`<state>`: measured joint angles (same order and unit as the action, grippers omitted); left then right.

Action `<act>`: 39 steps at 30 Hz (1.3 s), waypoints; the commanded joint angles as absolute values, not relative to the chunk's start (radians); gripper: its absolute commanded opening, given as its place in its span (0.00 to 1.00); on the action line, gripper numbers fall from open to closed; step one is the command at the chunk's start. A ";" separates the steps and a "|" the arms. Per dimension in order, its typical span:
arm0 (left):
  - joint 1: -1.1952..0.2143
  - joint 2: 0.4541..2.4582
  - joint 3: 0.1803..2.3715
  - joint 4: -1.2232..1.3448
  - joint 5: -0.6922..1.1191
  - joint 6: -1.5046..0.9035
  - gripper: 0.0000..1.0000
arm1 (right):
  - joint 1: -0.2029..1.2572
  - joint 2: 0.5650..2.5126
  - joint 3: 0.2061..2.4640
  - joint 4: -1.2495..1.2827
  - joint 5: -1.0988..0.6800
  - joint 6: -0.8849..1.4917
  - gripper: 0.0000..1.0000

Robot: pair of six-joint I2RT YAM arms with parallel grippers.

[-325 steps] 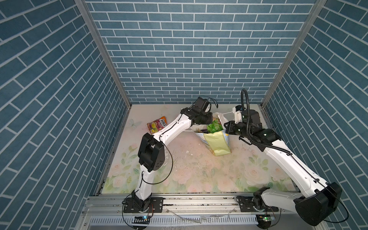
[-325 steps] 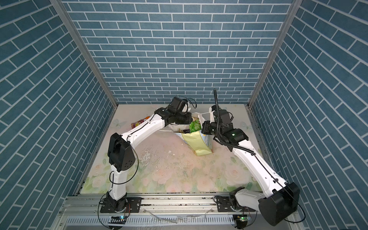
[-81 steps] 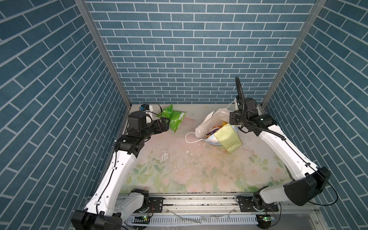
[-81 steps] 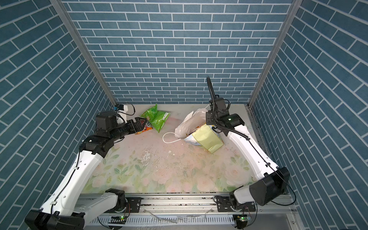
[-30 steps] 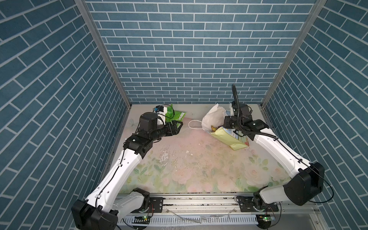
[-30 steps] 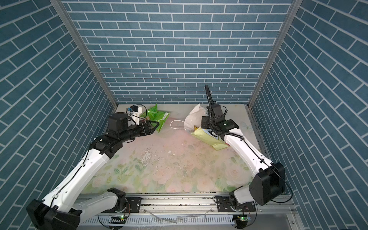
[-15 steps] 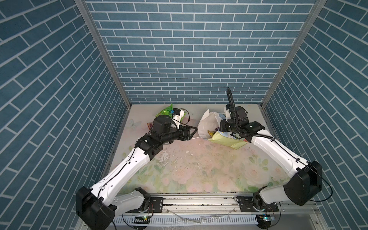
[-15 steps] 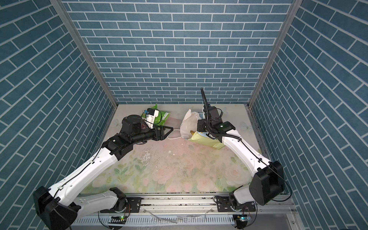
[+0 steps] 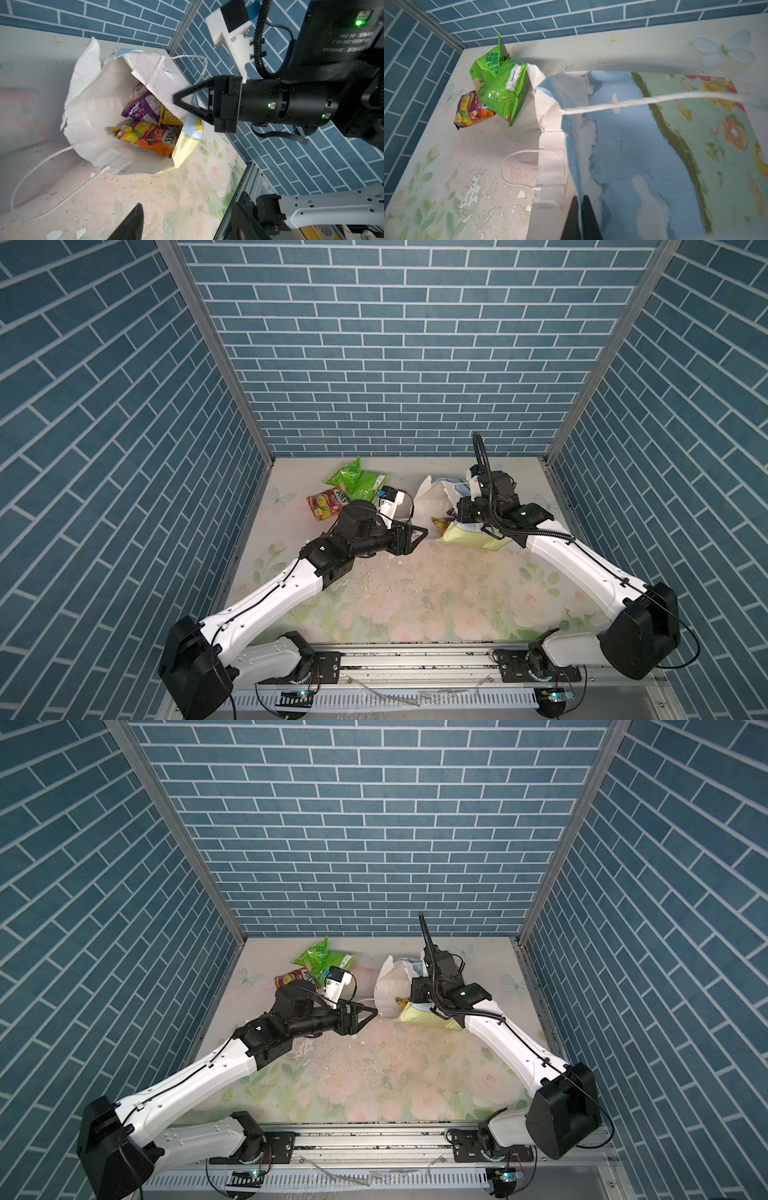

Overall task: Take the snacks out of the paper bag
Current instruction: Pick up the snack from the paper bag.

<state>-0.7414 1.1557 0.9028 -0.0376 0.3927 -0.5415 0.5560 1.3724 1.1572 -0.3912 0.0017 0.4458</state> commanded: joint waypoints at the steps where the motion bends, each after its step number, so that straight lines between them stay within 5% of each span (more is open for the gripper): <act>1: -0.774 1.165 0.871 0.060 0.377 -0.533 0.65 | 0.557 1.355 1.134 -0.392 -0.006 0.491 0.00; 22: -0.784 1.417 0.871 0.228 0.366 -0.523 0.56 | 0.557 1.316 1.103 -0.346 -0.081 0.547 0.00; 39: -0.799 1.562 0.816 0.434 0.345 -0.551 0.55 | 0.557 1.173 1.094 -0.532 -0.163 0.237 0.00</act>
